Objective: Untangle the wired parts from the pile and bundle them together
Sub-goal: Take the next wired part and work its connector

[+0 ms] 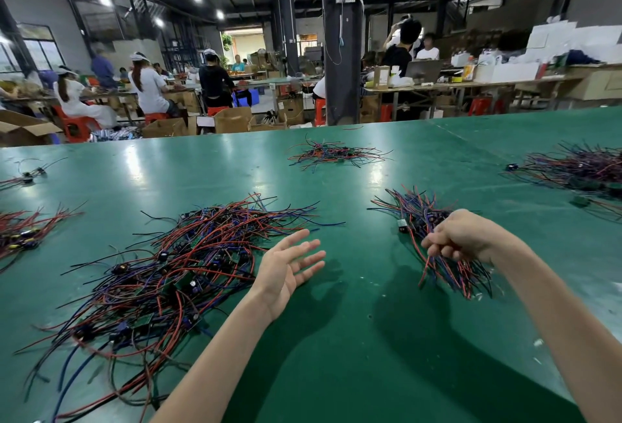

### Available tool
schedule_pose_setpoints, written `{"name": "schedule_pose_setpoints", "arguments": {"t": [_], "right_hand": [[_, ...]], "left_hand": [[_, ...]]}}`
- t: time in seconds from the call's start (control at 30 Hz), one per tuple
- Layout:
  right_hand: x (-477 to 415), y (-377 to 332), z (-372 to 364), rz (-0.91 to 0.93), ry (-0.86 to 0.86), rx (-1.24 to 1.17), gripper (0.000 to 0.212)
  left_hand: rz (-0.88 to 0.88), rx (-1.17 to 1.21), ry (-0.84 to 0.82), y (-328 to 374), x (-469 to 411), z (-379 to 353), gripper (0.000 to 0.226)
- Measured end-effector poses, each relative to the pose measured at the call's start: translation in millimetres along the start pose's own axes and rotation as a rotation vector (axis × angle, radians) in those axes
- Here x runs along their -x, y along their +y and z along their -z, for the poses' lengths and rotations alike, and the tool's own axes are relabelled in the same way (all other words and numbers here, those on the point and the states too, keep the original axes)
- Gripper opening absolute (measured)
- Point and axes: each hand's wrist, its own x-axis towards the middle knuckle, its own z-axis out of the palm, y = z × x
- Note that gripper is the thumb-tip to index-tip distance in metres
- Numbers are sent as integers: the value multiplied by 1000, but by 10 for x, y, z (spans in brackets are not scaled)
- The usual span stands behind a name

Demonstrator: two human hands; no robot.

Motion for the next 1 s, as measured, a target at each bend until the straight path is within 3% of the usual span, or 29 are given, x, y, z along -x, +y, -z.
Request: {"name": "schedule_pose_setpoints", "arguments": {"t": [0.23,0.37,0.47,0.53,0.7,0.83,1.0], "right_hand": [[12,32,-8,33,50,366,22],[-17,69,-18,56,351,647,38],[0,83,-127,168,635,686,32],[-11,86,-245,337,699,684,22],[-19,126,-632,651,545,705,11],[21,182,-921,749,419,785,15],[66,227,-1145,802,325,828,19]], "left_hand": [[-85,-209,71,-50,54,-34,19],[-186,-472,119,-88,92,-53,17],[-401,-1021,243,-78,105,-15,18],[-562,-1426,411,-11,111,49,16],[-632,-1642,733,265,111,255,26],[-617,-1589,962,502,163,468,33],[-361,-1541,1071,643,145,779,26]]}}
